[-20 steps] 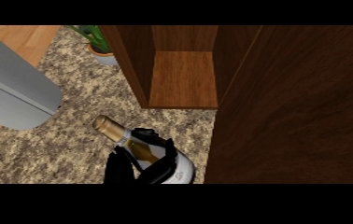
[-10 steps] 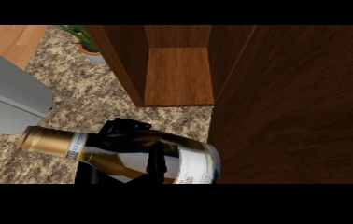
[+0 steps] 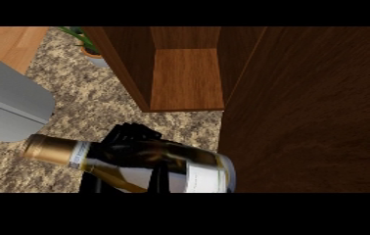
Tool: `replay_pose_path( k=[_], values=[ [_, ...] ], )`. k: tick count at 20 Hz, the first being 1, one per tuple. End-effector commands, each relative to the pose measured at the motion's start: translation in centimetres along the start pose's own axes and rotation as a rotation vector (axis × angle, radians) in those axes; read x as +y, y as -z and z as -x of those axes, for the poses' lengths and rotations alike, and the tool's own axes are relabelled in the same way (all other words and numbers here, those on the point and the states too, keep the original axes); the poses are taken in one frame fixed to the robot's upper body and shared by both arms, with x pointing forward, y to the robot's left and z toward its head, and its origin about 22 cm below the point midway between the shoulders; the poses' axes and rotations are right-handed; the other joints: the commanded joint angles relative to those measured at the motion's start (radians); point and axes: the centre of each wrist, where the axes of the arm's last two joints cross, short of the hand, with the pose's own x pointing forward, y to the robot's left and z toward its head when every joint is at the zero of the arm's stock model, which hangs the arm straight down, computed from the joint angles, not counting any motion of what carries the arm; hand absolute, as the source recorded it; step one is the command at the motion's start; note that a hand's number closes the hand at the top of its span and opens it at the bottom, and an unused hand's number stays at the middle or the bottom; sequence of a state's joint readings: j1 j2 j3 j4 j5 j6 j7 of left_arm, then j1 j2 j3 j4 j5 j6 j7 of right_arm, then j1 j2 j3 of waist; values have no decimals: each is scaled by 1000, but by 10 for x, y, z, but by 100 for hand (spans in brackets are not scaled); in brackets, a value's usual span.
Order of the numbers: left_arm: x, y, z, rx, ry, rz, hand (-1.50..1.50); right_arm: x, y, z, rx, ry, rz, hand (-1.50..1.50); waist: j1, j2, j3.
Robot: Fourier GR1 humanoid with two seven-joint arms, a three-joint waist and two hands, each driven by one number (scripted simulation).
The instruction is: Pick up the wine, place it into the cabinet and close the cabinet
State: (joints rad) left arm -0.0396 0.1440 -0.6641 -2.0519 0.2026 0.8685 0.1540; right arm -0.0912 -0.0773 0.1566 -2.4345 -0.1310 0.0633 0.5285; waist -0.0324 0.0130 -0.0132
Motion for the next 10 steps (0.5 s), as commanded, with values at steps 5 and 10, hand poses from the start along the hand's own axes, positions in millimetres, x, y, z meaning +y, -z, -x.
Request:
replay_pose_path(
  k=[5,10],
  values=[
    [48,25,79,23,-162,55,150,-4,-1,-2,10,-1,-6,-150,18,-4,8],
    [62,43,133,51,-187,37,150,-6,-10,-15,14,1,18,-150,21,-11,12]
  ],
)
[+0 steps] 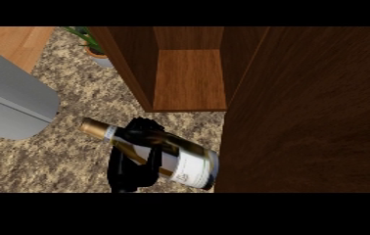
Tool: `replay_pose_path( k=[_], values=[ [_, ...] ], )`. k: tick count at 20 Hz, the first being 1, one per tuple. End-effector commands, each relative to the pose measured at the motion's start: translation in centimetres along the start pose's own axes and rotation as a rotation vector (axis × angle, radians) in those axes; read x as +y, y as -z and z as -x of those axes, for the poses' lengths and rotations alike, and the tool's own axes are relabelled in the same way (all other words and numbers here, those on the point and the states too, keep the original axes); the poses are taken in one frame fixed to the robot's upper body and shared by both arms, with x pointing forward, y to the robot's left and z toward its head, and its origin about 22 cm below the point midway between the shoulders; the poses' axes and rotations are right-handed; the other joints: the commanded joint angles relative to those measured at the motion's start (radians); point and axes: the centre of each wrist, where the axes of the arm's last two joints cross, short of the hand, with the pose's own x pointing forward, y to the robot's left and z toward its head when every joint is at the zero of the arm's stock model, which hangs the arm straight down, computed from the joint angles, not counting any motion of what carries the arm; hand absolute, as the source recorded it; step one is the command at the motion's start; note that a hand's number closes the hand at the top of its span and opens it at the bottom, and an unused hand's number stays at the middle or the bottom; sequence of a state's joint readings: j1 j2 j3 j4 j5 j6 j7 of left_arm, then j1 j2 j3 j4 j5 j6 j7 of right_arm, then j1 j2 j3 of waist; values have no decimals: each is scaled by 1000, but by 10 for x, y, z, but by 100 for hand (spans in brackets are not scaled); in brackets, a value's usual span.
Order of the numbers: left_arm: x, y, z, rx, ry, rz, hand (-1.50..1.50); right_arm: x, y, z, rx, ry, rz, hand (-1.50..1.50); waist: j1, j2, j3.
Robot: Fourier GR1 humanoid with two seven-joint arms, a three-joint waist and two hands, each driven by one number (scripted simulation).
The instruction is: Pick up the wine, place it into the cabinet and close the cabinet
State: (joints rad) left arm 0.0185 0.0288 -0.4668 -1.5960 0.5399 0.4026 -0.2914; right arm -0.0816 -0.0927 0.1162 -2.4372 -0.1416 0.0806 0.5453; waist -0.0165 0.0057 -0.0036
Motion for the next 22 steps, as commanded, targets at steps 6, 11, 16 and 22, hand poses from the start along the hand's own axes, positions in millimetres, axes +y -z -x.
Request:
replay_pose_path(
  k=[6,11,16,22],
  values=[
    [32,27,68,24,-49,-46,150,-7,-2,-3,31,24,-24,-150,7,-4,3],
    [17,33,84,36,-1,-40,150,5,-14,-4,2,35,-7,-150,4,-5,3],
    [9,49,93,-20,-4,-34,150,-10,1,4,-1,37,-28,-150,3,-4,3],
    [10,65,93,-9,10,-37,150,-19,-3,11,6,35,-8,-150,4,-4,3]
  ],
)
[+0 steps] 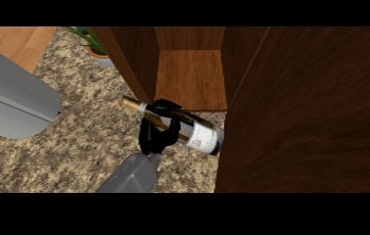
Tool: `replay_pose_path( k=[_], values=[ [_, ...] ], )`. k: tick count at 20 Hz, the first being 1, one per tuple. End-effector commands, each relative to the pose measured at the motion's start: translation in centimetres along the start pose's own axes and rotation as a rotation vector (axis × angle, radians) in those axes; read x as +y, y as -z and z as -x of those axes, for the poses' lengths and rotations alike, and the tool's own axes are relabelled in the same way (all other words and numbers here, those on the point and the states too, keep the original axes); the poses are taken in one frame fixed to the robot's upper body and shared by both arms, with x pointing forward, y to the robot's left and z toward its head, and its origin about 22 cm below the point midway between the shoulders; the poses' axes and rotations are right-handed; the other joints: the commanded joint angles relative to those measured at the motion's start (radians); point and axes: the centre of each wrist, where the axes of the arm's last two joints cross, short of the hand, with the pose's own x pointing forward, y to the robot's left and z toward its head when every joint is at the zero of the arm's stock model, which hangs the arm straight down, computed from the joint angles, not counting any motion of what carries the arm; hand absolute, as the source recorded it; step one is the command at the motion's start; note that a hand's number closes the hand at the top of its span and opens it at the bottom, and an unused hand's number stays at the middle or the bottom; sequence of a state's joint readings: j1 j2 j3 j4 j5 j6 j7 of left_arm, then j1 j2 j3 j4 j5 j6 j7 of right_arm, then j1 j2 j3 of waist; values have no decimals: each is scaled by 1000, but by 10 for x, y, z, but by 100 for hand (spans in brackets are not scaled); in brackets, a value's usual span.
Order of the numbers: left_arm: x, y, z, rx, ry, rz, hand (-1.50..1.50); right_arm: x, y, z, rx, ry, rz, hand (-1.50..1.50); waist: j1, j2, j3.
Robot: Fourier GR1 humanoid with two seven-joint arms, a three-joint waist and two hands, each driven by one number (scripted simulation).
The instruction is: Pick up the wine, place it into the cabinet and close the cabinet
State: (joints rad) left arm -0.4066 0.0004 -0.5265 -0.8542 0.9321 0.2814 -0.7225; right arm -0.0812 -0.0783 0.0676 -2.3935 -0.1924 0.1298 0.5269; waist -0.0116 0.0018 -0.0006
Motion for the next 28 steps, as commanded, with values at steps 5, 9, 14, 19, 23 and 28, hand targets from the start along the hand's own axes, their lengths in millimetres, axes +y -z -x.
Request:
replay_pose_path(
  k=[5,9,14,19,23,28],
  values=[
    [-9,39,-10,-23,17,-32,150,-5,2,-1,-2,0,0,-150,-1,0,0],
    [-20,58,-17,-7,-3,-52,150,-22,2,-2,-14,24,-8,-150,-9,2,0],
    [-33,87,-36,-29,-11,-60,150,-5,6,13,-20,14,16,-150,-6,2,0],
    [-37,105,-54,-52,6,-65,150,-7,-1,6,-2,-5,-14,-150,-2,0,0],
    [-41,111,-51,-38,9,-86,150,-11,-6,8,-19,9,-6,-150,-19,5,0],
    [-66,118,-61,-25,43,-85,150,-7,-8,1,-4,18,-26,-150,-28,5,0]
  ],
)
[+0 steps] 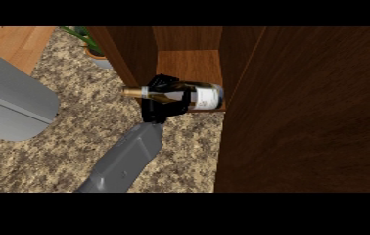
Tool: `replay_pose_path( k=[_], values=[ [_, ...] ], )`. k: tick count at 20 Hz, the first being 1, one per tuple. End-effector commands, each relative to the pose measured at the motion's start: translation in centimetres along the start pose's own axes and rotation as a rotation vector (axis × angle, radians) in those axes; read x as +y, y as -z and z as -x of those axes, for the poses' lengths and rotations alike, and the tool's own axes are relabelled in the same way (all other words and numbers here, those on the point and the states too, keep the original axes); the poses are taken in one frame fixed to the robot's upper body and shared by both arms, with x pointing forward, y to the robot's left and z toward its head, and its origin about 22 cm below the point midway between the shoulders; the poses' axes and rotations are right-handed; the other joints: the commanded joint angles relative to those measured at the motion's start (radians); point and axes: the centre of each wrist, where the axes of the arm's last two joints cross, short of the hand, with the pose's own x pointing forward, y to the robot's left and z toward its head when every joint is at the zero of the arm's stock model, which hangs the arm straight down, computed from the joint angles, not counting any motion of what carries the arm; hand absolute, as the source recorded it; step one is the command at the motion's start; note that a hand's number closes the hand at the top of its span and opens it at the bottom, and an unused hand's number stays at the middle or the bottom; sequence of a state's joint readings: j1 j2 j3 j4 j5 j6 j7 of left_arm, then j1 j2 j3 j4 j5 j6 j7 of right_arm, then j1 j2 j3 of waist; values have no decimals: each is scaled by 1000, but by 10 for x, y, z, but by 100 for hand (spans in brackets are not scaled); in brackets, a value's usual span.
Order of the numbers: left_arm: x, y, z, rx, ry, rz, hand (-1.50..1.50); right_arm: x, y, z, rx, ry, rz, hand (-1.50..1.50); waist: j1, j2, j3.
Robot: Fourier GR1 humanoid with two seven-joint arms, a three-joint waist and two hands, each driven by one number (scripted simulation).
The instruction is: Pick up the wine, place it into the cabinet and close the cabinet
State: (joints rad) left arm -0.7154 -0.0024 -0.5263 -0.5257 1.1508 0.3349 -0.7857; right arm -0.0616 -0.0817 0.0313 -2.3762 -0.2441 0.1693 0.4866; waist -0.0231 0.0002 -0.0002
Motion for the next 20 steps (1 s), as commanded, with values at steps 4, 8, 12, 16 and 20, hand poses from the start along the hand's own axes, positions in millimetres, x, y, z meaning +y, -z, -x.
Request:
replay_pose_path(
  k=[4,8,12,16,20],
  values=[
    [-52,48,-47,28,10,20,150,4,0,7,-7,4,-18,-150,-33,14,-1],
    [-61,49,-51,52,18,0,150,3,12,16,-17,-1,-15,-150,-39,20,-1],
    [-49,51,-45,57,3,-13,150,-3,9,17,-28,23,-38,-150,-51,21,-1],
    [-47,55,-46,52,-10,-33,150,13,12,17,-23,10,-59,-150,-64,24,-2],
    [-33,48,-34,61,22,-8,150,-2,13,12,-31,7,-60,-150,-61,23,-1]
  ],
)
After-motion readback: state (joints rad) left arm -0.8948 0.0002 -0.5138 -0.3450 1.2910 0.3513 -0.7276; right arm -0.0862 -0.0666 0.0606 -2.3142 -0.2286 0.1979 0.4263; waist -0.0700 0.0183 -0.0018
